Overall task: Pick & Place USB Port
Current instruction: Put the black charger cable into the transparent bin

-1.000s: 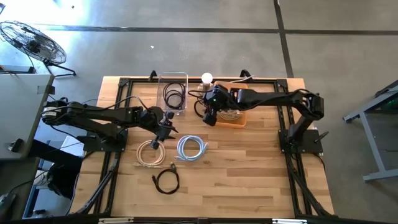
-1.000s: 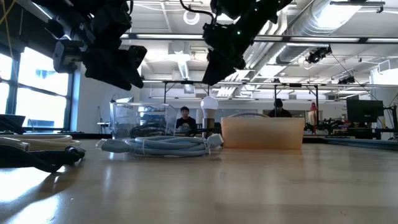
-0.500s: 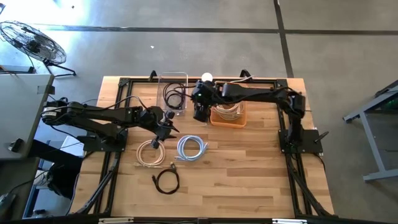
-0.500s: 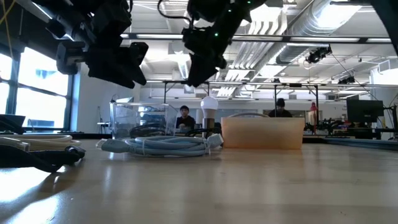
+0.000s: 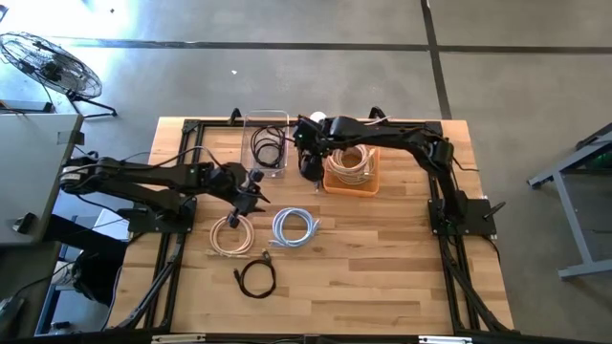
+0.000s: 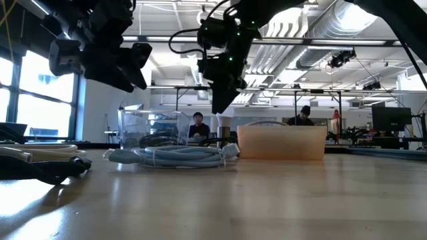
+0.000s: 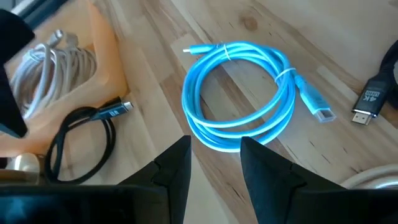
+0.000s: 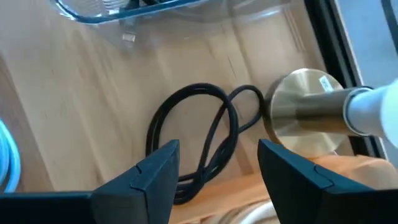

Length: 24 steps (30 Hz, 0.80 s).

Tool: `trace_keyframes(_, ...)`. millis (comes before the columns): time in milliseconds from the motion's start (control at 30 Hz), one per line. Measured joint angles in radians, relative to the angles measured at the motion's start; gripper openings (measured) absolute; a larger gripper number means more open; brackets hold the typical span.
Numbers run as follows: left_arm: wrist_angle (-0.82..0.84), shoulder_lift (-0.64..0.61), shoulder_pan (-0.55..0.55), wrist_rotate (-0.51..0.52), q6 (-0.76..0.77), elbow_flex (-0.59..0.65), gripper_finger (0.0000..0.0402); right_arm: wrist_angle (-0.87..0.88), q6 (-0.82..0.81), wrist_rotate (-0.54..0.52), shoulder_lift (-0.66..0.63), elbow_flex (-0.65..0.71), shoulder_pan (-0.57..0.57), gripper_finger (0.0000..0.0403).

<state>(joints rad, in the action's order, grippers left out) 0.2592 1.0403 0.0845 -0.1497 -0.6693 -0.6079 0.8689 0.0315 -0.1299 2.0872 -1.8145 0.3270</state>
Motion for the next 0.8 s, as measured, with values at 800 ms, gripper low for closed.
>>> trace_keyframes(800, -0.006, -0.017, 0.000, 0.011, 0.001, 0.000, 0.0136, -0.185, 0.003, 0.065, 0.002, 0.218, 0.004, 0.0208)
